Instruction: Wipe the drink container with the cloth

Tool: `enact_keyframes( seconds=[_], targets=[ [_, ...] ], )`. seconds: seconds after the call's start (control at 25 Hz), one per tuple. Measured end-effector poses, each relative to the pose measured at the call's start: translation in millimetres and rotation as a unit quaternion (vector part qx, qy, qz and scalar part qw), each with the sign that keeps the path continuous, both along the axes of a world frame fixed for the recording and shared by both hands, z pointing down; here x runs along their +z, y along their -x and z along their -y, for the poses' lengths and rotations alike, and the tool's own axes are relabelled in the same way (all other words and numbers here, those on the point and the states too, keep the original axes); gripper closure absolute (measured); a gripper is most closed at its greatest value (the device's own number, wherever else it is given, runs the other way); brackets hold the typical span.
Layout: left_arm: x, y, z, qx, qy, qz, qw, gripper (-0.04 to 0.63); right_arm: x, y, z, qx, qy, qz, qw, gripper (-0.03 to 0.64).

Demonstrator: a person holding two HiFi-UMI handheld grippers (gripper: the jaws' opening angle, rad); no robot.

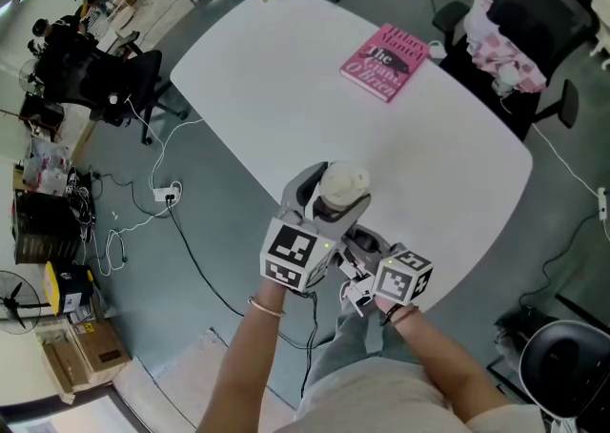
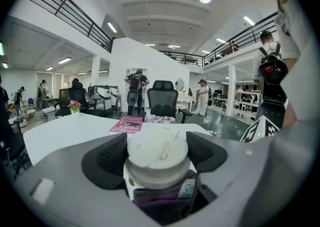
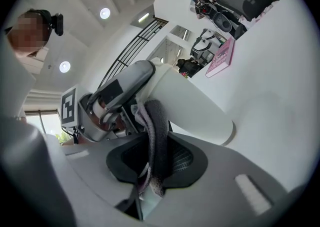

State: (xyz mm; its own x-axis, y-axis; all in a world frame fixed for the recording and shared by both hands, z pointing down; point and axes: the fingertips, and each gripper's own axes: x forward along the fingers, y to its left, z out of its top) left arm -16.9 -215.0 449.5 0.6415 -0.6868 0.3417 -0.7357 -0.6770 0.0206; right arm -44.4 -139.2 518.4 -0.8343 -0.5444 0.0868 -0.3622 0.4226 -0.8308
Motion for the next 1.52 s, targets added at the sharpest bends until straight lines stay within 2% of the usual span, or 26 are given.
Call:
enact_keyframes(
  seconds=[0.4,0.72,1.52],
  targets=[
    [0.7,-0.1,0.2,0.001,0.0,0.001,1.0,0.225,3.9,-0.7,4.8,0.026,0.035,0.028,0.999,0.549],
    [0.7,-0.4,0.1,0.001,0.0,0.001,1.0,0.225,11.2,-2.1,5.2,0.029,0.053,0.019,0.998,0.549],
    [0.3,0.9,-1.9,0.0,-0.001,-0.001,1.0,0.225,55.7,-2.2,2.4,0.04,0.144,-0.001,0.989,0.549]
  ],
)
